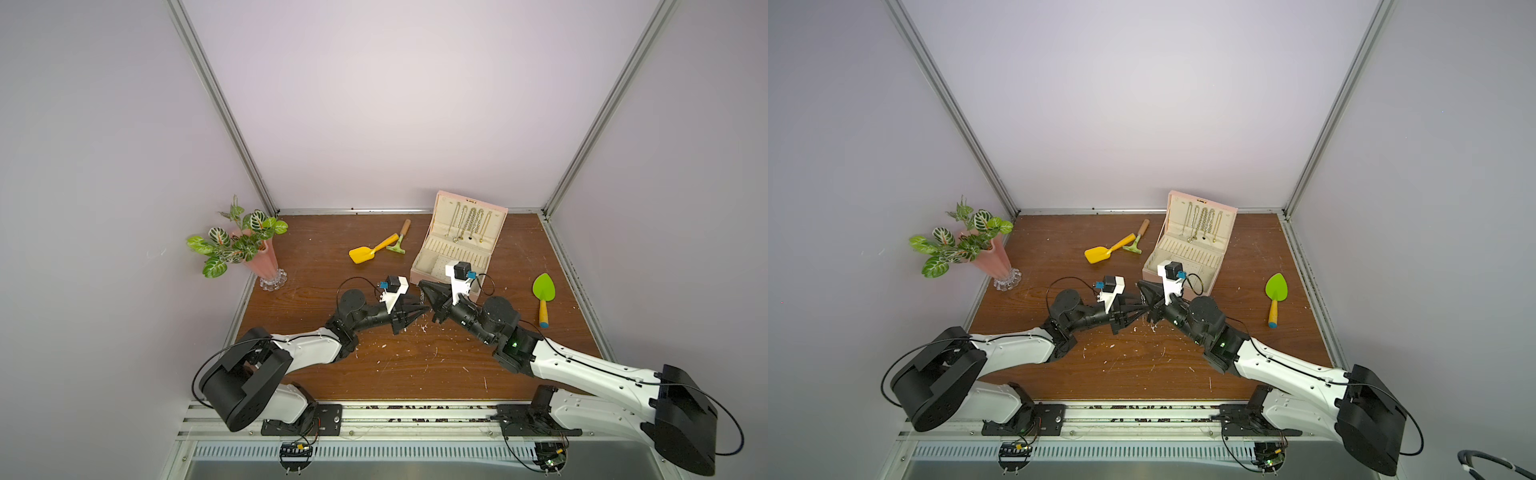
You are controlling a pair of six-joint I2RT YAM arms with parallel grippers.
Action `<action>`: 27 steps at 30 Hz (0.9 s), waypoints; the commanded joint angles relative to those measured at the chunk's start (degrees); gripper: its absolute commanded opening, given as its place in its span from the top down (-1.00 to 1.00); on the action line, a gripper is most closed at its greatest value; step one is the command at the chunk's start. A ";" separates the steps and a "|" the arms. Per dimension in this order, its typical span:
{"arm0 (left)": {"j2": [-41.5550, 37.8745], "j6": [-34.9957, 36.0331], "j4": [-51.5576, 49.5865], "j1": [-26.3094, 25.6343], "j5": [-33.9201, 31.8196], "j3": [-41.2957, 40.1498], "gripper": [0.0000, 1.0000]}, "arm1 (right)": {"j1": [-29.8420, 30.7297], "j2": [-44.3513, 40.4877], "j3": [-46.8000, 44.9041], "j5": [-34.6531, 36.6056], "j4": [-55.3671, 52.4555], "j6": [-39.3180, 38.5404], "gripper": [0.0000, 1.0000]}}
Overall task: Put jewelry chain into jewelry box
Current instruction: Pick up the necklace from the center of the board.
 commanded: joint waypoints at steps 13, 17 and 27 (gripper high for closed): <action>3.74 -1.92 5.72 -0.91 2.46 2.11 0.56 | -0.33 -2.38 2.61 0.92 1.55 0.99 1.00; 3.55 -2.07 6.39 -0.96 1.67 1.44 0.84 | -0.46 -2.73 2.23 2.16 1.01 0.99 1.00; -0.66 -7.09 5.84 -0.83 0.16 -1.91 0.99 | -1.24 -2.86 -1.09 9.53 -5.12 4.48 1.00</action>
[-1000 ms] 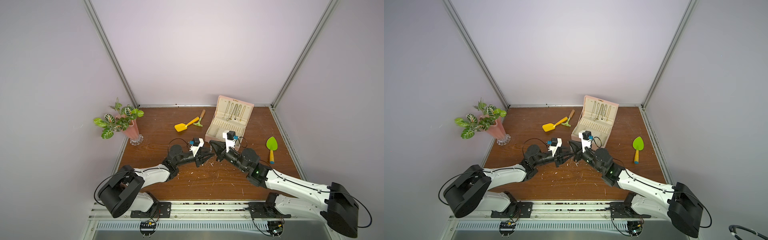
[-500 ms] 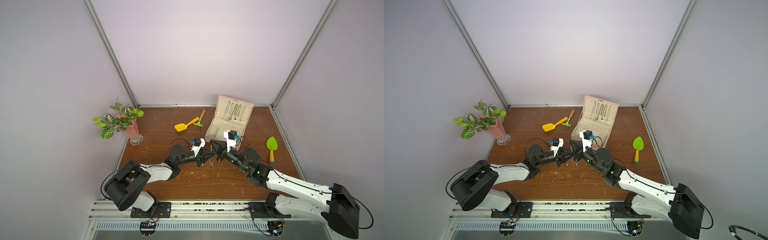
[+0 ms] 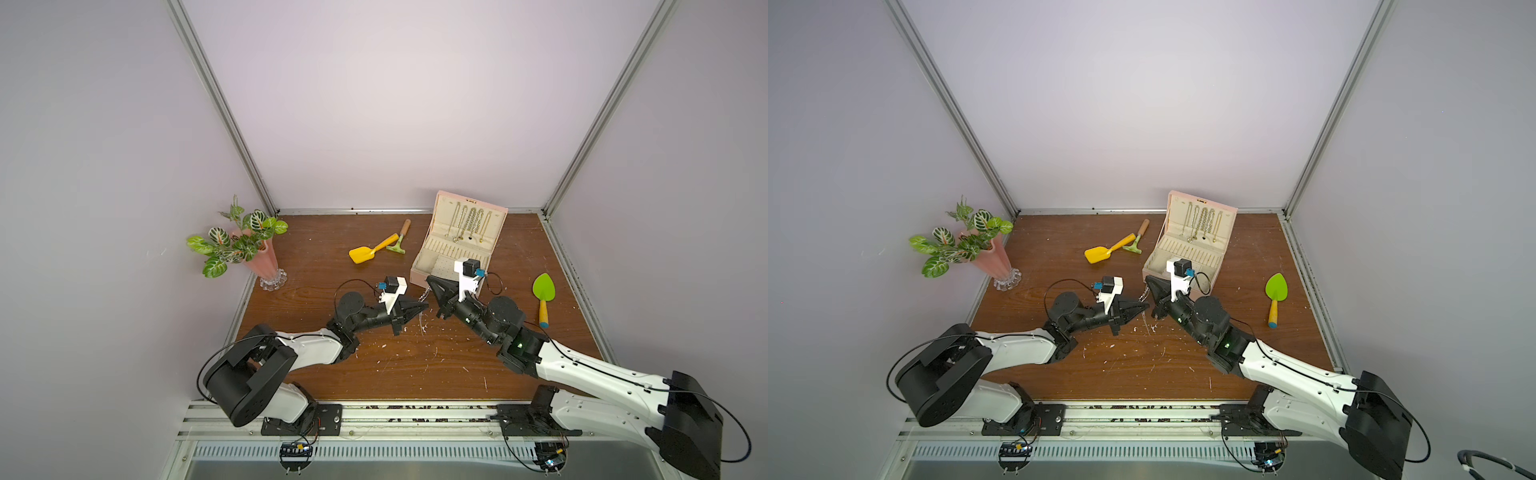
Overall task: Put jewelry chain into jewelry box
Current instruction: Pick up the necklace from the center of the board, then move the jewelry box to the center of the board.
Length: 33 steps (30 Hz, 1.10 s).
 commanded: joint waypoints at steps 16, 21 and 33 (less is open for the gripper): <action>-3.22 1.06 -33.28 -0.57 2.56 12.26 0.99 | -2.46 -0.26 -6.46 4.06 -6.88 10.09 0.27; -3.52 1.98 -47.29 -0.25 1.01 17.04 0.99 | -5.22 -3.31 -6.51 6.56 -11.91 9.12 -0.21; -4.78 9.04 -74.38 1.13 3.26 26.73 0.99 | -26.12 0.56 0.10 0.35 -27.78 5.74 -0.42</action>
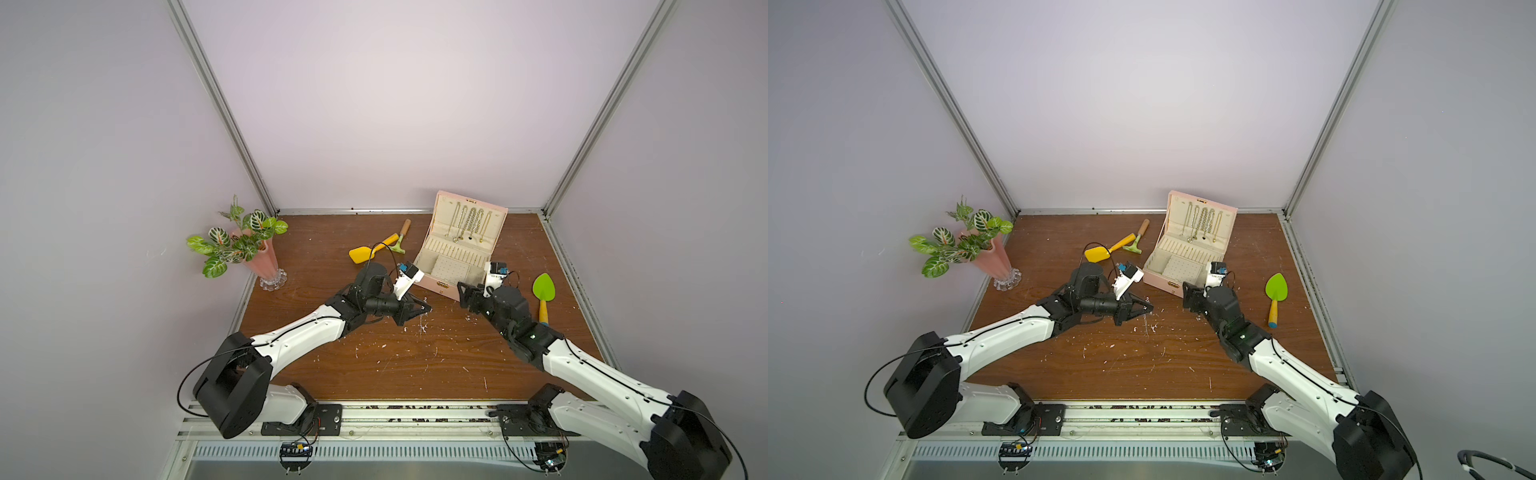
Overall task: Put jewelry chain into jewelry box
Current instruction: Move the jewelry box to the center of the board.
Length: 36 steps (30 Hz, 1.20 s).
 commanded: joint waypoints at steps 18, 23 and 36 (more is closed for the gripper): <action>-1.74 21.00 -29.83 0.60 -9.74 10.53 0.99 | -15.87 20.24 13.99 -6.83 -5.68 -8.73 -0.18; -2.51 22.17 -30.55 0.54 -10.59 10.70 0.99 | -15.87 24.40 15.88 -6.05 -7.24 -8.68 -0.04; -7.07 23.40 -31.43 -0.52 -19.25 10.74 0.99 | -15.43 31.67 21.15 -2.46 -13.53 -11.17 0.29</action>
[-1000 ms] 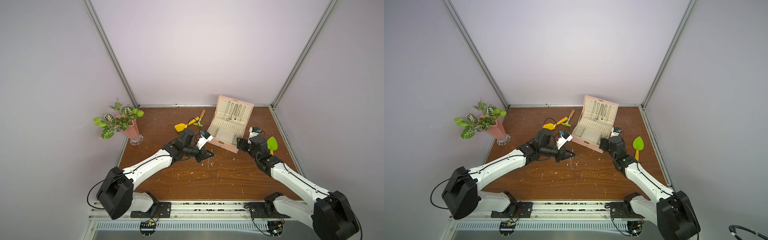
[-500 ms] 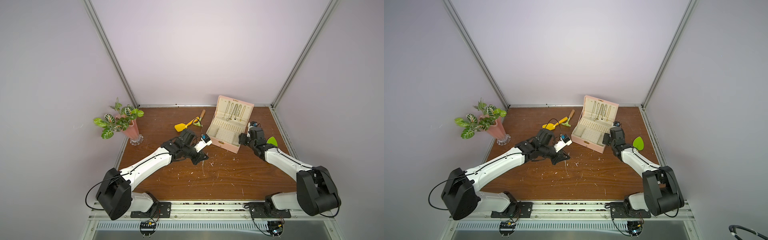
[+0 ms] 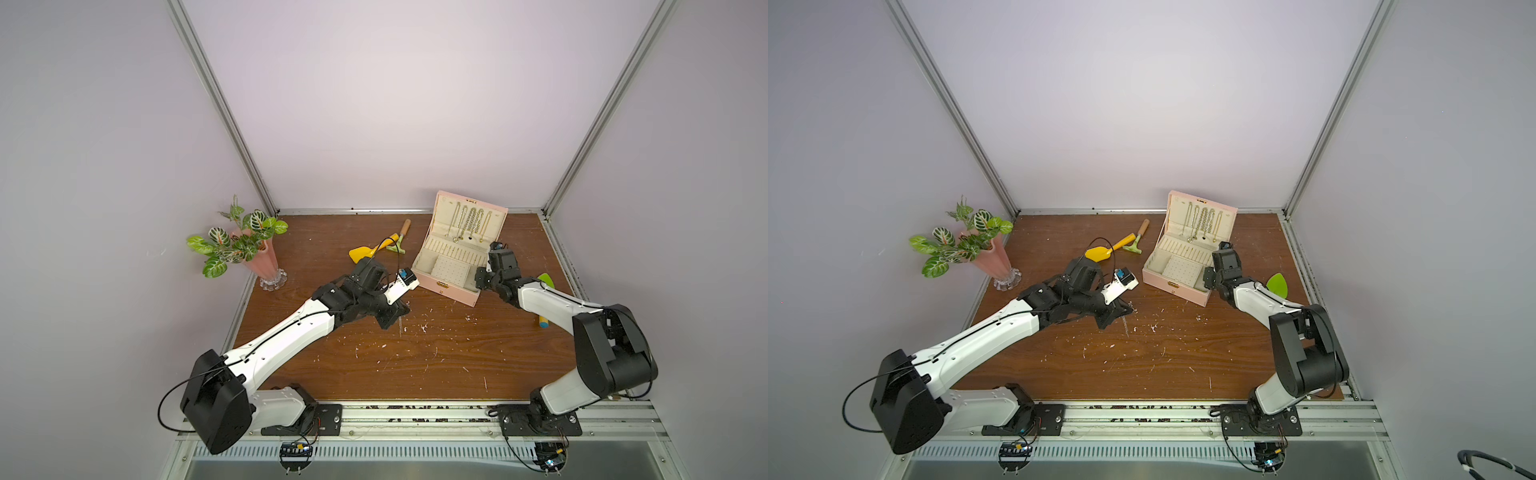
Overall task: Put jewelry chain into jewelry box
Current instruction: Move the jewelry box to the center of the board.
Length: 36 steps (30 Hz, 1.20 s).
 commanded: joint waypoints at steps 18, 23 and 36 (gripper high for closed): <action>-4.51 3.79 -3.86 -0.45 -4.13 4.01 0.98 | 11.57 -10.69 -5.85 8.52 -14.01 3.37 0.72; -5.81 5.06 -4.72 -0.45 -3.56 3.85 0.97 | 15.58 -16.87 -10.29 7.84 -16.22 6.49 0.75; -7.10 6.41 -5.17 -0.63 -1.24 3.04 0.97 | 23.04 -25.28 -12.40 10.62 -21.98 11.02 0.39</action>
